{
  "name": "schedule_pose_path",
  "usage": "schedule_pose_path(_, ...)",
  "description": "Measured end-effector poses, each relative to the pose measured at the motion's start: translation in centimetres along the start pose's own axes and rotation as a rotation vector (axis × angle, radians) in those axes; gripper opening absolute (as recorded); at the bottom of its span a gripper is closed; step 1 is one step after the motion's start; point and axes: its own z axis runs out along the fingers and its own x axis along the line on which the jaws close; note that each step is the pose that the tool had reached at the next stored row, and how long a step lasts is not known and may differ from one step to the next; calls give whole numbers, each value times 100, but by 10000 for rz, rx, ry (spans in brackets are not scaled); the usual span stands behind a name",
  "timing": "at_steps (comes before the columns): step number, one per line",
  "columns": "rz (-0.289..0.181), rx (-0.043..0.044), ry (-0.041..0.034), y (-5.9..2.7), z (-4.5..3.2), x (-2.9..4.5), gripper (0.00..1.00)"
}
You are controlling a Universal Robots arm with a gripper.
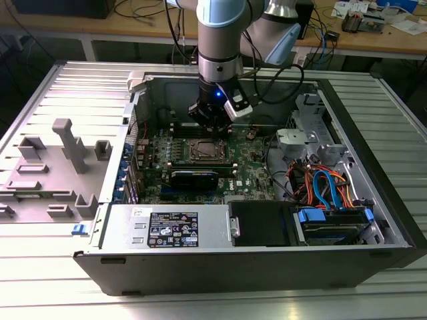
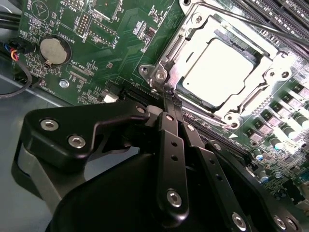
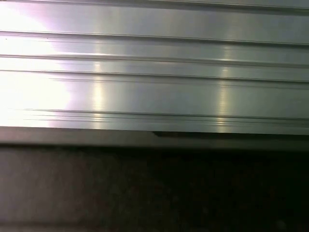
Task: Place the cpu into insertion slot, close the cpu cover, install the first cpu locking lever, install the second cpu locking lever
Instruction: 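Install the first cpu locking lever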
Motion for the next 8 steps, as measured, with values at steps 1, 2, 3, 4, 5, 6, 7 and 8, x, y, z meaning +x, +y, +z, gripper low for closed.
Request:
schedule_pose_path(1,0,0,2,-8,1,-2,11)
schedule_pose_path(2,0,0,4,-13,2,-3,11)
schedule_pose_path(3,1,-1,5,-16,3,-3,11)
schedule_pose_path(4,1,0,5,-17,4,-4,11)
schedule_pose_path(5,2,1,6,-17,5,-4,11)
schedule_pose_path(6,0,1,6,-18,7,-4,11)
schedule_pose_path(7,0,1,6,-18,9,-5,11)
schedule_pose_path(8,0,1,7,-18,13,-5,11)
